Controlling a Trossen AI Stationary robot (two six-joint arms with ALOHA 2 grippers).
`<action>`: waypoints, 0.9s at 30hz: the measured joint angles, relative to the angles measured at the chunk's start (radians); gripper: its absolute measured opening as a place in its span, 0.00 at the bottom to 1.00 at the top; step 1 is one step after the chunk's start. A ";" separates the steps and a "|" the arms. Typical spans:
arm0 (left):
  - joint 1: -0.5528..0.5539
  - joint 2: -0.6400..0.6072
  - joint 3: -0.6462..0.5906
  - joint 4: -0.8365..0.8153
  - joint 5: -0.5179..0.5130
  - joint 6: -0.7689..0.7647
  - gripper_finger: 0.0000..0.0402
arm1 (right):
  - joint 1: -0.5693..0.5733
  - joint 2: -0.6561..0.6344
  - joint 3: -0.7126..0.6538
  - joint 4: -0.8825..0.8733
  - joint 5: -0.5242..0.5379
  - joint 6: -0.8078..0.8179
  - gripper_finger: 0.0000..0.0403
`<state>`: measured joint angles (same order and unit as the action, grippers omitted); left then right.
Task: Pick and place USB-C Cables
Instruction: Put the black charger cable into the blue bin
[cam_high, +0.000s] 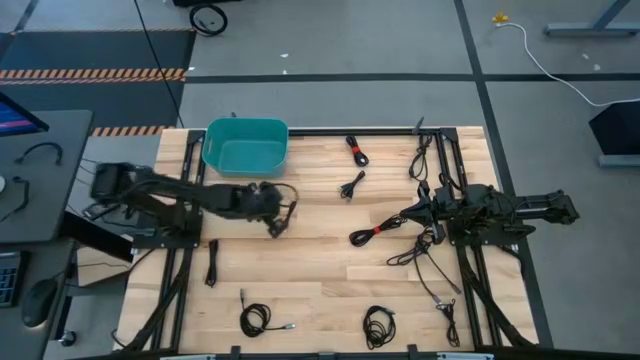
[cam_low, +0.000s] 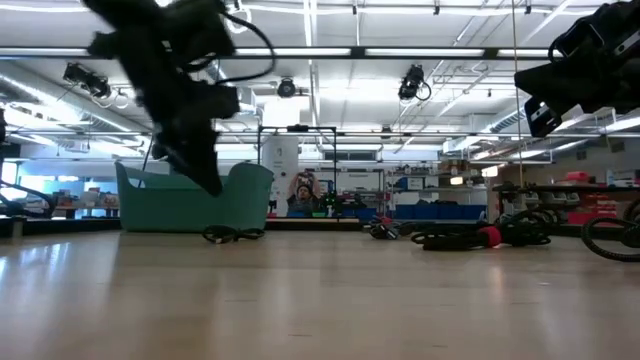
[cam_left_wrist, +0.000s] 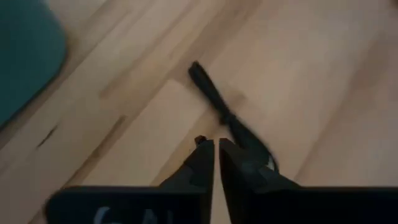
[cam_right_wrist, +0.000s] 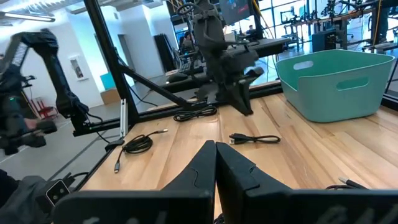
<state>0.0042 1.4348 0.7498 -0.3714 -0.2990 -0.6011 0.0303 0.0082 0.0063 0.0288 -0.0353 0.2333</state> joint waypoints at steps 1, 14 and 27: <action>0.005 0.044 0.036 -0.004 0.006 -0.018 0.14 | 0.000 0.000 0.000 0.000 0.000 0.000 0.03; 0.048 0.406 0.314 -0.164 0.093 -0.236 0.55 | 0.000 0.000 0.000 0.000 0.000 0.000 0.03; 0.102 0.414 0.321 -0.185 0.302 -0.254 0.06 | 0.000 0.000 0.000 0.000 -0.018 0.000 0.03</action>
<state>0.1066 1.8493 1.0704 -0.5560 0.0031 -0.8556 0.0307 0.0078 0.0063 0.0284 -0.0536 0.2335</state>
